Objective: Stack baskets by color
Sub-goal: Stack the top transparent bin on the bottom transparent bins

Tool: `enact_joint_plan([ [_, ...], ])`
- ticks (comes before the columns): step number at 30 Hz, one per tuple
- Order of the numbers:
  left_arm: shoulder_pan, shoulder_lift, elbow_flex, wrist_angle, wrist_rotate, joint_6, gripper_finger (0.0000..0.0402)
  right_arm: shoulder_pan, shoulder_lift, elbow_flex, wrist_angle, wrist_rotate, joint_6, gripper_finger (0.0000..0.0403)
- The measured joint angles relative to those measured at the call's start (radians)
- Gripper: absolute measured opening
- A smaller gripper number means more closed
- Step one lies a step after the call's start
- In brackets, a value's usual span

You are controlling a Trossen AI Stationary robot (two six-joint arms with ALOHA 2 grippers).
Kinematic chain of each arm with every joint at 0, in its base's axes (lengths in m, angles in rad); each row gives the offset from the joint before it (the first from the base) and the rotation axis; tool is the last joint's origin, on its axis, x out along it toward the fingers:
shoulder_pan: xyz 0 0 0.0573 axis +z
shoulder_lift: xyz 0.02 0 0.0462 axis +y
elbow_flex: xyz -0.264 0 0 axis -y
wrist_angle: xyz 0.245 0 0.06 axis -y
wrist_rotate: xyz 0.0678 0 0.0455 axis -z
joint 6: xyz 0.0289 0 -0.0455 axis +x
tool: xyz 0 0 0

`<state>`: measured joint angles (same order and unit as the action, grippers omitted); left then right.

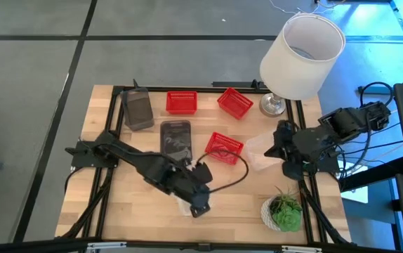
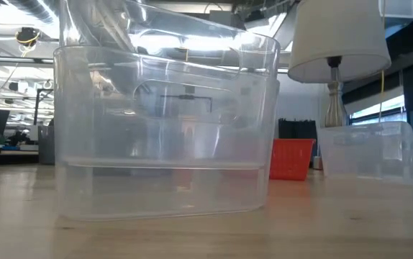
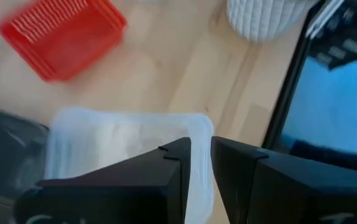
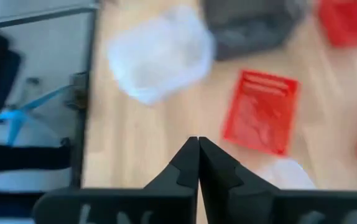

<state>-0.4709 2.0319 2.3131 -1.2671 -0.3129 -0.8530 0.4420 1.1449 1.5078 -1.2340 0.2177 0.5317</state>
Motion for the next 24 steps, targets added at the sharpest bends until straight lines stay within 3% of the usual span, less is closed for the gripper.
enact_joint_plan([
  [5,-0.006,-0.072,0.0,-0.008,-0.074,0.05,0.0054,-0.049,0.042,0.0,-0.101,0.01,0.14,0.0014],
  [9,-0.006,-0.105,0.0,-0.015,-0.082,0.059,0.0054,-0.111,0.088,0.0,-0.162,-0.002,0.271,0.0043],
  [18,-0.007,-0.138,0.0,-0.059,-0.094,0.105,0.0054,-0.226,0.201,-0.001,-0.201,-0.079,0.35,0.0131],
  [24,-0.008,-0.152,0.0,-0.104,-0.093,0.105,0.0054,-0.304,0.27,-0.072,-0.245,-0.134,0.411,0.0141],
])
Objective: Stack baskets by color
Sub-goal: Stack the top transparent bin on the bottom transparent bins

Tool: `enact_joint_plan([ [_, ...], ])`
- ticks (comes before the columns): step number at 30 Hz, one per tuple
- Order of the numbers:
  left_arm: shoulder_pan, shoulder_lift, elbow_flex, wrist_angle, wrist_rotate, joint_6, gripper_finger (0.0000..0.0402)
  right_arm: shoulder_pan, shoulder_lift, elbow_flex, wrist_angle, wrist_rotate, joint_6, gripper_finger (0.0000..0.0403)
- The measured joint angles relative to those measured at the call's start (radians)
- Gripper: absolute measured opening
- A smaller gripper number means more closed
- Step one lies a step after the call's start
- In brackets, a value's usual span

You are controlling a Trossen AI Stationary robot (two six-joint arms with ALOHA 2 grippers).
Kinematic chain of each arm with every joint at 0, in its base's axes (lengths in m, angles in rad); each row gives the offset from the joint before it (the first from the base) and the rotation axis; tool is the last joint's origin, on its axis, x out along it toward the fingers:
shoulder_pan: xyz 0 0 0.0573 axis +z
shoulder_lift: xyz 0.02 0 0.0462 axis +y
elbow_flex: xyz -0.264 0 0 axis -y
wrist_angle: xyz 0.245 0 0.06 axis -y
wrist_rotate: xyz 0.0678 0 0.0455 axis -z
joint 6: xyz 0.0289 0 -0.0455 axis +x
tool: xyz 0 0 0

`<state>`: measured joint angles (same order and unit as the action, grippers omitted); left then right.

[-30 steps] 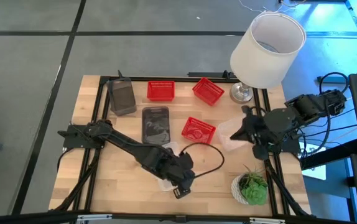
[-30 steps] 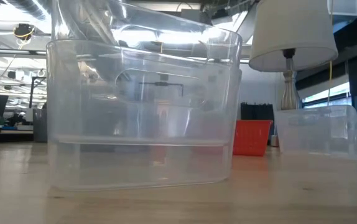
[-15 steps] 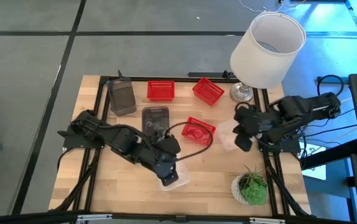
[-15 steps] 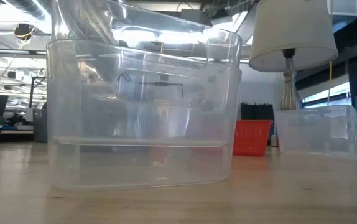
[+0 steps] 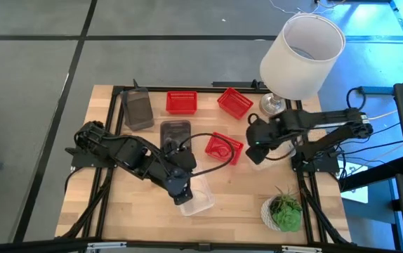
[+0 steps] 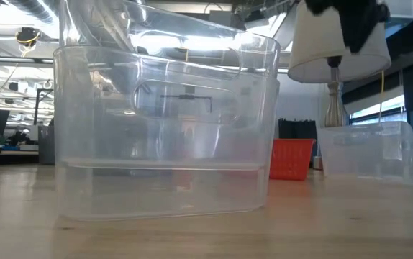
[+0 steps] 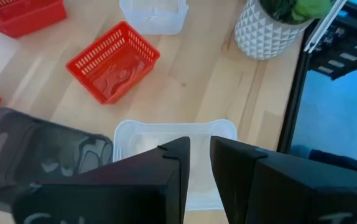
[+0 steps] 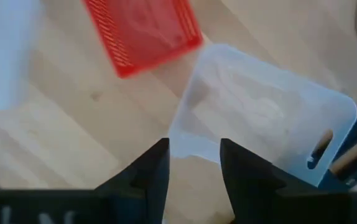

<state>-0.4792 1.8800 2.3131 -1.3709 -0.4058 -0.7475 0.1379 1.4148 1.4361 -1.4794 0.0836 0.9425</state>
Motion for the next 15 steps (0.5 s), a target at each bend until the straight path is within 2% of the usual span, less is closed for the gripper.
enact_joint_plan([
  [5,-0.008,-0.013,0.0,-0.014,0.002,0.0,0.0054,-0.031,0.006,-0.149,0.121,-0.043,-0.035,0.0141],
  [15,-0.011,-0.021,0.0,-0.04,-0.008,0.0,0.0054,-0.096,0.006,-0.341,0.339,-0.144,-0.032,0.0141],
])
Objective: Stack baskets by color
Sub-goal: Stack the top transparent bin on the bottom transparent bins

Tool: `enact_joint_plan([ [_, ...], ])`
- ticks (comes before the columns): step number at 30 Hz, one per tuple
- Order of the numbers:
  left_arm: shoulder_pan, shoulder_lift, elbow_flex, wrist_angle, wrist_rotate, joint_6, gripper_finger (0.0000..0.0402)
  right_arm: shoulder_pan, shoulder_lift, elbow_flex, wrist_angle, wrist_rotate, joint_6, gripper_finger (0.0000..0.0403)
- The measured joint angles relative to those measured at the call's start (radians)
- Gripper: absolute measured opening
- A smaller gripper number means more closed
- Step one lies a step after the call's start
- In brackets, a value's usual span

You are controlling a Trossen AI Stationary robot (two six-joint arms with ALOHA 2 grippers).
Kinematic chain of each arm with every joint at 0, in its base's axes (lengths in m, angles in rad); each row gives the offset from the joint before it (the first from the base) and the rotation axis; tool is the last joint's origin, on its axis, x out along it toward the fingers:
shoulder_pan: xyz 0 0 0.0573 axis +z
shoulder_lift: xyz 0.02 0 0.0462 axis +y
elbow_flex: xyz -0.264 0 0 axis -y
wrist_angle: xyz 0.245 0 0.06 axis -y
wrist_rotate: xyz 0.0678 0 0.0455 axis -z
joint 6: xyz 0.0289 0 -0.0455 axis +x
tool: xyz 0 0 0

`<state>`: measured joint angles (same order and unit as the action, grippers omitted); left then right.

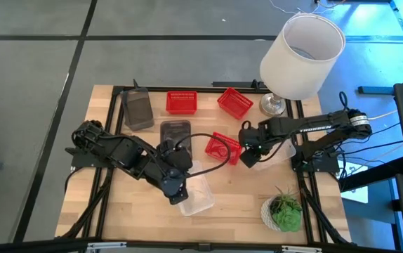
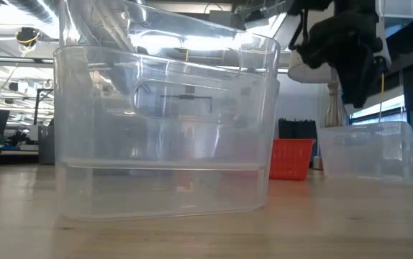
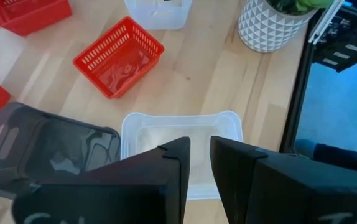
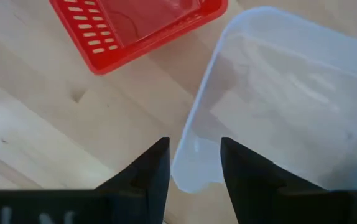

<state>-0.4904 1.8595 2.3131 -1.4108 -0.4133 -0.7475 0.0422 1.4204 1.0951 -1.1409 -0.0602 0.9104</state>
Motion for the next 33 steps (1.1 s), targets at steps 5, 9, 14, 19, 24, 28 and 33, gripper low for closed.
enact_joint_plan([
  [5,0.003,0.0,0.0,-0.012,-0.001,0.0,0.0054,-0.019,0.0,-0.086,0.115,-0.067,-0.026,0.0141],
  [9,0.009,0.0,0.0,-0.013,-0.004,0.0,0.0054,-0.021,0.0,-0.15,0.188,-0.071,-0.042,0.0141],
  [14,0.019,0.0,0.0,-0.013,-0.004,0.0,0.0054,-0.031,0.0,-0.234,0.295,-0.066,-0.079,0.0139],
  [19,0.021,0.0,0.0,-0.013,-0.004,0.0,0.0054,-0.033,0.0,-0.279,0.36,-0.061,-0.081,0.0088],
  [24,0.02,0.0,0.0,-0.013,-0.004,-0.001,0.0053,-0.032,-0.001,-0.28,0.359,-0.017,-0.092,0.0011],
  [28,0.021,0.0,0.0,-0.013,0.013,-0.002,0.0053,-0.03,0.0,-0.234,0.293,-0.005,-0.146,0.0004],
  [33,0.016,0.0,0.0,-0.014,0.014,-0.004,0.0053,0.005,0.0,-0.122,0.116,0.011,-0.179,0.0002],
])
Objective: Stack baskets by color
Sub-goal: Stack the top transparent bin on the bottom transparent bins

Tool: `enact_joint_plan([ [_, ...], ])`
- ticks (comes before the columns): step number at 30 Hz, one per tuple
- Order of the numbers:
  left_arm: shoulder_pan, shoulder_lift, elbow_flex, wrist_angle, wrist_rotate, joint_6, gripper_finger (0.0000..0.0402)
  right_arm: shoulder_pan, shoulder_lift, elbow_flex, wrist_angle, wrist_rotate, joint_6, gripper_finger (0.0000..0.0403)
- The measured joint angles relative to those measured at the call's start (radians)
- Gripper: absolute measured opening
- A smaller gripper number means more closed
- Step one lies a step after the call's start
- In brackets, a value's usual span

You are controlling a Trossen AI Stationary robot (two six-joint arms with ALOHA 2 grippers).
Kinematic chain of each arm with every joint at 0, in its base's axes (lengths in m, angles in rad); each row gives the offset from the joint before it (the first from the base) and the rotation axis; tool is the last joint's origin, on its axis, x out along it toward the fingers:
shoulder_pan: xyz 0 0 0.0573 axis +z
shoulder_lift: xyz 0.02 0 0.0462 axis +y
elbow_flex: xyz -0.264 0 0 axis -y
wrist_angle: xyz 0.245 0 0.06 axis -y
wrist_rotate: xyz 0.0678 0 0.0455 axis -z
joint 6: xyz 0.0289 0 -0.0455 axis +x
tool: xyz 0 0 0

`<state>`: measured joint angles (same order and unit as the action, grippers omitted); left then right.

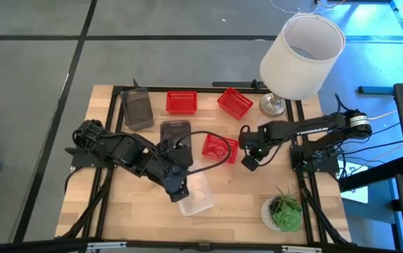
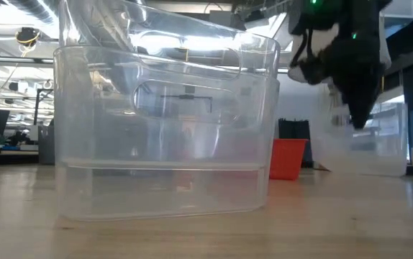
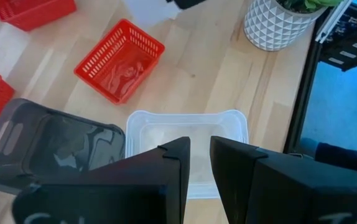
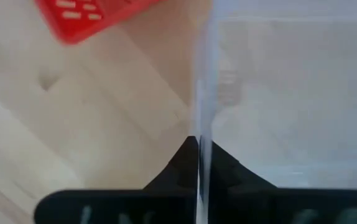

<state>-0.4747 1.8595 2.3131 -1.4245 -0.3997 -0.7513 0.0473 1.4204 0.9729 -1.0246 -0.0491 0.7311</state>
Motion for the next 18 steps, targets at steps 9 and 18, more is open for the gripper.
enact_joint_plan([
  [9,-0.005,0.0,0.0,-0.007,0.001,-0.005,0.0053,0.148,0.0,0.289,-0.165,0.065,-0.059,0.0001],
  [18,-0.041,0.0,0.0,-0.141,0.002,-0.148,0.0053,0.296,-0.001,0.498,-0.127,0.138,-0.173,0.0],
])
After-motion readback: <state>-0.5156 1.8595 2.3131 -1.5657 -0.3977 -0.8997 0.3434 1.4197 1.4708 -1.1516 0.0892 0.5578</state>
